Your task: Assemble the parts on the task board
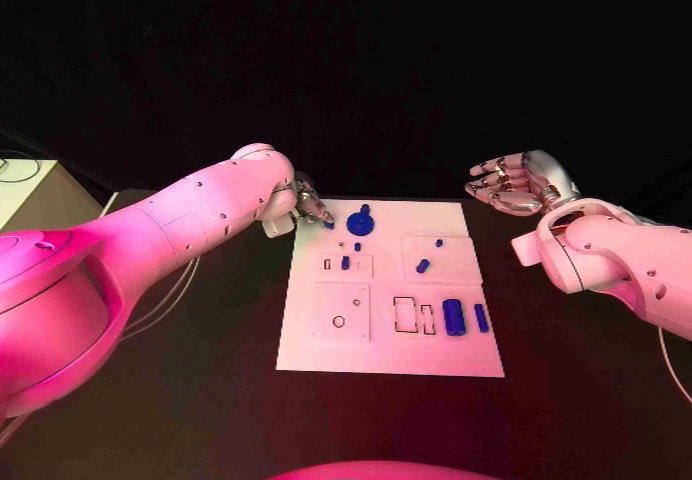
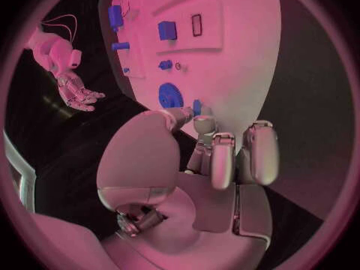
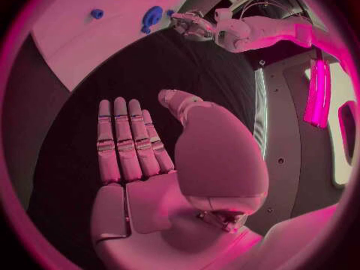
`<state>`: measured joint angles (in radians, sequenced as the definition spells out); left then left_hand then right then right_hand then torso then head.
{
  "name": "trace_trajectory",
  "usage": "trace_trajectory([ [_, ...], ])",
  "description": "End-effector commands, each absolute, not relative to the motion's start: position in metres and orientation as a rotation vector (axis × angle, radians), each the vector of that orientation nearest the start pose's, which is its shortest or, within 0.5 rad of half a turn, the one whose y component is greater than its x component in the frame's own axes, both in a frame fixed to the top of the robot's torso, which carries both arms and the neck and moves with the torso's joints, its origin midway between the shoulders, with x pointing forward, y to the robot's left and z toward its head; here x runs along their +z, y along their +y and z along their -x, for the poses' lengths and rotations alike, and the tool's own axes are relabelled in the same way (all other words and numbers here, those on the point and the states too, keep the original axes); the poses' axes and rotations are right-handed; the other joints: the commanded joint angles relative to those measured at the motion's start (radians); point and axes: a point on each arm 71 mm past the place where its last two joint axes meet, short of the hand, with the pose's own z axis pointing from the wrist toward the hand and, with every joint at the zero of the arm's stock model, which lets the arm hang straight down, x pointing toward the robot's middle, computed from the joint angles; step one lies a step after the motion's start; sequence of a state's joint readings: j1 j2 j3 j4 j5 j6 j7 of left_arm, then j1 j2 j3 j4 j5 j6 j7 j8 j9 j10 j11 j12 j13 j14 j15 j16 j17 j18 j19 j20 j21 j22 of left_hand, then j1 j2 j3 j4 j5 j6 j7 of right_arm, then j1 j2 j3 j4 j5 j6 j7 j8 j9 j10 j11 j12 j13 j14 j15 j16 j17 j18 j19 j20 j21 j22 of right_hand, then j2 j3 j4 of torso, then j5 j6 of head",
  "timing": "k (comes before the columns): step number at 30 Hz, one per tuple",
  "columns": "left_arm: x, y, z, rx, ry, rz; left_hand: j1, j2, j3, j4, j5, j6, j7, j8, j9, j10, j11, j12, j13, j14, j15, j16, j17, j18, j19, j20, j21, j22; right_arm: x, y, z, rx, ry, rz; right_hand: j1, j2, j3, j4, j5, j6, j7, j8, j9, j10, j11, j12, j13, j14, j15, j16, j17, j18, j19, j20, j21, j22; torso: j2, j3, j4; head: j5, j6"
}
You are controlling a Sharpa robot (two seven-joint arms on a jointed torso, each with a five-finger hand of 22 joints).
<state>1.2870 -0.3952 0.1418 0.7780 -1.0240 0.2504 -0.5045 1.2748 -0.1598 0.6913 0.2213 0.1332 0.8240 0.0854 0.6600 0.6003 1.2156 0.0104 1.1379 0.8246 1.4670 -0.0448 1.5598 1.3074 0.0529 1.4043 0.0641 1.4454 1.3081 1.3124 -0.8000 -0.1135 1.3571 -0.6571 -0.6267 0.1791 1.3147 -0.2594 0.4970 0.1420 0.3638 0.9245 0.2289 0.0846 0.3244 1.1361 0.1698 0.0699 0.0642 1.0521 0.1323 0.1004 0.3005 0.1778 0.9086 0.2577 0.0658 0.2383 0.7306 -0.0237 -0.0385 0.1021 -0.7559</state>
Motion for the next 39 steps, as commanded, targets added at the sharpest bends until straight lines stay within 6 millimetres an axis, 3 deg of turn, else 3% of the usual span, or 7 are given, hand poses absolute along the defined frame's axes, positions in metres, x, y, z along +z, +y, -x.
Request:
trace_trajectory([
  [1, -0.172, 0.2, -0.61, -0.412, 2.222, 0.512, 0.003, -0.011, 0.047, -0.033, 0.004, 0.005, -0.005, 0.013, 0.023, 0.003, -0.005, 0.0, -0.001, 0.099, -0.008, 0.004, 0.248, 0.007, 0.0, -0.006, 0.003, 0.009, -0.147, -0.246, -0.531, 0.918, 1.353, -0.54, 0.001, 0.003, 0.001, -0.004, 0.005, -0.002, 0.006, -0.004, -0.001, -0.005, 0.001, -0.002, -0.001, -0.004, 0.006, -0.004, -0.001, 0.006, -0.006, -0.002, -0.002, -0.001, -0.001, -0.0002, 0.0009, 0.0, 0.0],
  [4, -0.172, 0.199, -0.609, -0.421, 2.218, 0.518, -0.009, -0.013, 0.113, -0.091, 0.013, 0.001, -0.002, 0.032, 0.044, 0.01, -0.006, -0.001, -0.002, 0.1, -0.008, 0.005, 0.251, 0.007, 0.001, -0.006, 0.004, 0.011, -0.147, -0.246, -0.531, 0.917, 1.353, -0.541, 0.0, 0.004, 0.001, -0.003, 0.008, -0.002, 0.006, -0.004, -0.001, -0.005, 0.001, -0.001, -0.001, -0.004, 0.006, -0.004, -0.001, 0.006, -0.006, -0.001, -0.001, -0.002, -0.002, 0.0, 0.0007, 0.001, 0.001],
  [14, -0.169, 0.202, -0.606, -0.483, 2.194, 0.573, -0.046, -0.013, 0.177, -0.143, 0.048, 0.006, -0.003, 0.052, 0.068, 0.026, -0.006, 0.005, 0.007, 0.101, -0.009, 0.006, 0.253, 0.005, 0.006, -0.006, 0.008, 0.018, -0.147, -0.246, -0.532, 0.914, 1.355, -0.542, -0.001, 0.003, 0.001, -0.003, 0.009, -0.002, 0.007, -0.004, -0.001, -0.005, 0.001, -0.001, -0.001, -0.004, 0.006, -0.004, -0.002, 0.006, -0.007, -0.001, -0.001, -0.002, -0.003, 0.0013, 0.0012, 0.003, 0.005],
  [25, -0.155, 0.204, -0.585, -0.563, 2.162, 0.536, -0.131, -0.045, 0.217, -0.203, 0.244, 0.044, -0.02, 0.077, 0.096, 0.077, -0.023, 0.024, 0.04, 0.104, -0.024, 0.011, 0.263, -0.003, 0.031, -0.02, 0.027, 0.055, -0.148, -0.25, -0.533, 0.906, 1.357, -0.547, -0.003, 0.003, 0.0, -0.002, 0.011, -0.002, 0.007, -0.004, -0.001, -0.005, 0.001, -0.001, -0.001, -0.004, 0.006, -0.004, -0.002, 0.006, -0.007, -0.001, -0.001, -0.004, -0.012, 0.0025, 0.0134, 0.0, 0.003],
  [29, -0.154, 0.204, -0.576, -0.567, 2.149, 0.508, -0.141, -0.048, 0.219, -0.212, 0.275, 0.051, -0.024, 0.078, 0.098, 0.087, -0.027, 0.027, 0.048, 0.104, -0.027, 0.011, 0.263, -0.005, 0.037, -0.023, 0.031, 0.063, -0.149, -0.252, -0.533, 0.902, 1.357, -0.549, -0.003, 0.003, 0.0, -0.002, 0.011, -0.002, 0.007, -0.004, -0.001, -0.005, 0.001, -0.001, -0.001, -0.004, 0.006, -0.004, -0.002, 0.006, -0.007, -0.001, -0.001, -0.004, -0.016, 0.003, 0.0179, -0.001, 0.0],
  [39, -0.164, 0.204, -0.557, -0.506, 2.142, 0.405, -0.147, -0.051, 0.218, -0.215, 0.289, 0.056, -0.025, 0.079, 0.1, 0.091, -0.028, 0.027, 0.048, 0.104, -0.028, 0.011, 0.263, -0.005, 0.039, -0.024, 0.033, 0.066, -0.15, -0.254, -0.533, 0.898, 1.36, -0.553, -0.003, 0.003, 0.0, -0.002, 0.011, -0.002, 0.007, -0.004, -0.001, -0.005, 0.001, -0.001, -0.001, -0.004, 0.006, -0.004, -0.002, 0.006, -0.007, -0.001, -0.001, -0.004, -0.025, 0.0057, 0.0241, -0.004, -0.007],
])
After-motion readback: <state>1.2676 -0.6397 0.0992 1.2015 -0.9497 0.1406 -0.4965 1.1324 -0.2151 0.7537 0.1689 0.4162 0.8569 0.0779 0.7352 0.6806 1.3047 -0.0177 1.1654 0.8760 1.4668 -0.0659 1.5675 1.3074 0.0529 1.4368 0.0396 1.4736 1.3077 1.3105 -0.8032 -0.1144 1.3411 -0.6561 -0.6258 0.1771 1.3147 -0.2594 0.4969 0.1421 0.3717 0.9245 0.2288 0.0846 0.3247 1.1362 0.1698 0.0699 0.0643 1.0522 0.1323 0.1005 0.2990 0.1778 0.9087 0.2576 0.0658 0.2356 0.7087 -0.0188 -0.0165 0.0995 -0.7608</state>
